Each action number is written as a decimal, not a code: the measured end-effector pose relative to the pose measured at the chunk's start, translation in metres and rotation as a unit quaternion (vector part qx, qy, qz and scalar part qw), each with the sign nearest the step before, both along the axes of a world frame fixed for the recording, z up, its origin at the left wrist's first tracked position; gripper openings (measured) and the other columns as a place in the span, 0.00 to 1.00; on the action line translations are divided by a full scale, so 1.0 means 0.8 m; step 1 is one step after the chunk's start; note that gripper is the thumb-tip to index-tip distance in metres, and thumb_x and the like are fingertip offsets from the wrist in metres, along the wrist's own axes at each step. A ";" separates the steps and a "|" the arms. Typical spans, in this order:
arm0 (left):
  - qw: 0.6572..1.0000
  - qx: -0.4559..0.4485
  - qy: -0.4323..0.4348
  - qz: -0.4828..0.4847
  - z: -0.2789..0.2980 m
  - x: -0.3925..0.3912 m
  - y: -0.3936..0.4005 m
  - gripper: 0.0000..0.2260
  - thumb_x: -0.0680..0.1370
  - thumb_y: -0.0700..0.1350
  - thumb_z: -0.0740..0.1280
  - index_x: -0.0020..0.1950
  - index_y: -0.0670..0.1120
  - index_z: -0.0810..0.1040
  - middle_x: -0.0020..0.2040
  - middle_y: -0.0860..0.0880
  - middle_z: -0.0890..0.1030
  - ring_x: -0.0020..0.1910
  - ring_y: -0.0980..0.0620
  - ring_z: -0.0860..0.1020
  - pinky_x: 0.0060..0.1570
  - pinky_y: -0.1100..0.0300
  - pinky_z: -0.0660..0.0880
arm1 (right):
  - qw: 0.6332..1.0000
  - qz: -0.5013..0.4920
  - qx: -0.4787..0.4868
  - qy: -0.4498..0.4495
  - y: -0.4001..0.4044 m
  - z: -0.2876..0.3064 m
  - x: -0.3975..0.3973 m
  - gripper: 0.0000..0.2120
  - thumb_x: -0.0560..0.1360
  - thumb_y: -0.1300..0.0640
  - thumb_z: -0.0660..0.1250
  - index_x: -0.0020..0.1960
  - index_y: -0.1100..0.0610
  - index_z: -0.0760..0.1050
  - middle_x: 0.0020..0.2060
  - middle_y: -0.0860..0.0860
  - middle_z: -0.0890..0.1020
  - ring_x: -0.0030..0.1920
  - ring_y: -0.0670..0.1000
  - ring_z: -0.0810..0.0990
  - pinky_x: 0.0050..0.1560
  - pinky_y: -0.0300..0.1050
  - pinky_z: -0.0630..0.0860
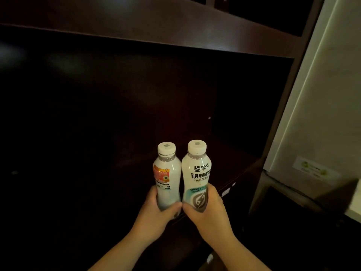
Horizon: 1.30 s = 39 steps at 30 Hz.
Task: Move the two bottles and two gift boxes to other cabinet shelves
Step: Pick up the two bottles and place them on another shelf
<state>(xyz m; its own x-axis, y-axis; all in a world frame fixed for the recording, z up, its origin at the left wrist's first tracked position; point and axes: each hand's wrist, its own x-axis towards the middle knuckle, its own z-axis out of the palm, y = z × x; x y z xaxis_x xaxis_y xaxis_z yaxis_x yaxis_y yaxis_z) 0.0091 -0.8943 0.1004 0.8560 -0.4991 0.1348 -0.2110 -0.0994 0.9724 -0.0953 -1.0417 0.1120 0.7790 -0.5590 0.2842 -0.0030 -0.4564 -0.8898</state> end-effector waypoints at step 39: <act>0.962 0.090 -0.027 0.258 -0.130 0.105 -0.170 0.46 0.59 0.64 0.78 0.72 0.54 0.63 0.68 0.51 0.71 0.66 0.52 0.73 0.64 0.49 0.76 | 0.984 0.171 -0.035 0.023 -0.211 -0.153 0.194 0.37 0.64 0.38 0.78 0.69 0.42 0.66 0.52 0.32 0.76 0.51 0.27 0.75 0.43 0.29 0.72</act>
<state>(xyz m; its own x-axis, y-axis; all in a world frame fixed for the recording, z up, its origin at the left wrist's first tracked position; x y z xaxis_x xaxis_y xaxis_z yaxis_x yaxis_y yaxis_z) 0.0934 -1.0300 -0.0032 0.9901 -0.0293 0.1371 -0.1382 -0.3696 0.9188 0.0597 -1.2102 -0.0105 0.9313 -0.2427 0.2717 0.1208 -0.4978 -0.8588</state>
